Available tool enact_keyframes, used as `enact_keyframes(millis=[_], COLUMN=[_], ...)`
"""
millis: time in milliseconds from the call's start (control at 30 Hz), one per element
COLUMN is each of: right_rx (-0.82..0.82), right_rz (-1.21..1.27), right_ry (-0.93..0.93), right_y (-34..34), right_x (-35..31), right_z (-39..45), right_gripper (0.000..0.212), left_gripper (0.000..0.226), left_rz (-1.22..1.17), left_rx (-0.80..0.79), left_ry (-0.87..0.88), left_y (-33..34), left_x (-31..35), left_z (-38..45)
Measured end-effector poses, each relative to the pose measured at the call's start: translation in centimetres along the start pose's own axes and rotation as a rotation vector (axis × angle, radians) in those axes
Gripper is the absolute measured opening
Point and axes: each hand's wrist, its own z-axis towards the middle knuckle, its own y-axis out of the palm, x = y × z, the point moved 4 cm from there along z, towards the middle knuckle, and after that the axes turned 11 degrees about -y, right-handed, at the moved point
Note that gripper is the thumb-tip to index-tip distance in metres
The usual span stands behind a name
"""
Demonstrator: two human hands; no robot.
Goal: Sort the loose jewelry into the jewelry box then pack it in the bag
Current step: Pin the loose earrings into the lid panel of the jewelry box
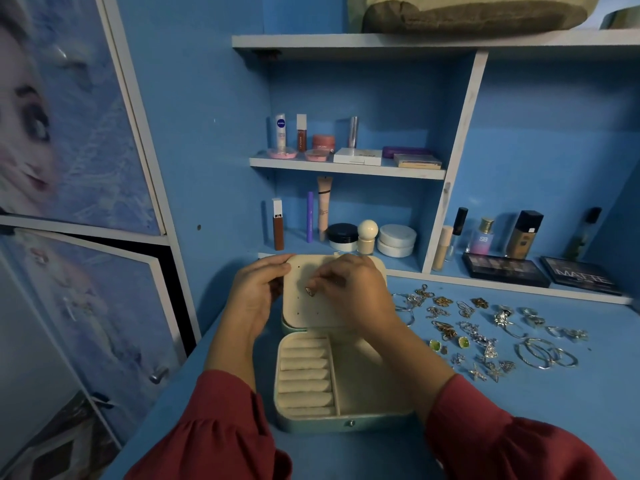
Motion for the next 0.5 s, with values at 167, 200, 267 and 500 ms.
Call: enact_keyframes(millis=[167,200,267,500], right_rx=[0.049,0.065,0.084,0.112], right_rz=[-0.09,-0.102,-0.136,-0.229], right_ry=[-0.088,-0.097,-0.114,-0.134], right_y=[0.4,0.5,0.8,1.0], right_x=[-1.3,-1.5,-1.8,-2.0], right_z=[1.2,1.4,1.6,1.3], right_gripper=[0.013,0.013,0.012,0.012], left_gripper=[0.022,0.022,0.022,0.02], left_rz=[-0.012,-0.015,-0.012,-0.013], left_rx=[-0.012,-0.015,-0.021,-0.016], left_ry=[0.012,0.015,0.021,0.018], left_y=[-0.1,-0.1,0.0,0.1], left_x=[0.1,0.1,0.2,0.3], left_z=[-0.2,-0.3,-0.4,-0.5])
